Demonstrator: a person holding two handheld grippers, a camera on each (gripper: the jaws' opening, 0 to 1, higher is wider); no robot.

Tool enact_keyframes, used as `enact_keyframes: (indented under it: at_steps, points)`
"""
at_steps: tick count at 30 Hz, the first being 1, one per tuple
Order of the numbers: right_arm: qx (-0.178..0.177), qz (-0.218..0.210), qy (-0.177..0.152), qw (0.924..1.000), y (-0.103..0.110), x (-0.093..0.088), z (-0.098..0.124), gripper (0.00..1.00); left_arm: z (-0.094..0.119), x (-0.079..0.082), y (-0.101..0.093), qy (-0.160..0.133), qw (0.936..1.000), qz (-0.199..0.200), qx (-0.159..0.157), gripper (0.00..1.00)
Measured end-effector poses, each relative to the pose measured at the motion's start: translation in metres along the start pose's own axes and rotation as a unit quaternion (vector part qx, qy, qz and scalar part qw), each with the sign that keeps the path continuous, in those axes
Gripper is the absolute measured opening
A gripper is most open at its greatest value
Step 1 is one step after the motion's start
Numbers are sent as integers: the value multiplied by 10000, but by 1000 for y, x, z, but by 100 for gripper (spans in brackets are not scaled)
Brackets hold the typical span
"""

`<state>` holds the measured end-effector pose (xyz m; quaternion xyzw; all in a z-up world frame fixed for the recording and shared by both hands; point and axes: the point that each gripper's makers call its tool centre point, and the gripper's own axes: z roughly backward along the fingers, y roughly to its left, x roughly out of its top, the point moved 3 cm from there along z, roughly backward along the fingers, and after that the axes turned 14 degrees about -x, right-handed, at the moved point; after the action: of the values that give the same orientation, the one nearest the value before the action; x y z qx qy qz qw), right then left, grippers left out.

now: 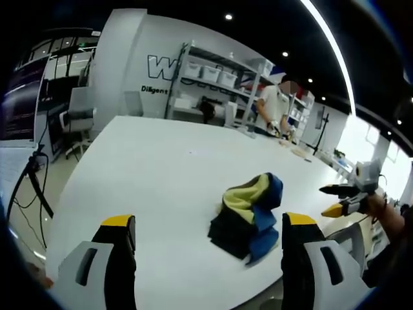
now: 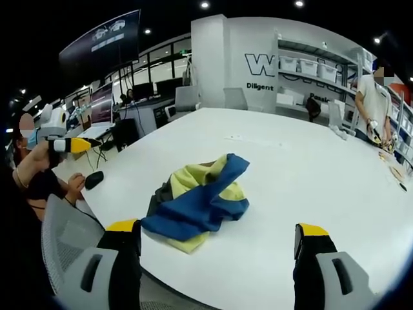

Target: Fold the garment on the visible template until the final outline fits inside the template.

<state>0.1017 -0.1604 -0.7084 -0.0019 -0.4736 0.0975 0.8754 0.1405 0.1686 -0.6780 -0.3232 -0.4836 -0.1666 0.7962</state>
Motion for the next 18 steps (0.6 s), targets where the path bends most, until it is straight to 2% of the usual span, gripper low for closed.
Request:
enact_keyframes:
  at_steps: [18]
  points:
    - [52,-156,-81,9998,1,10,-7,98,-6,1,0,93,9999,-69,-44,89]
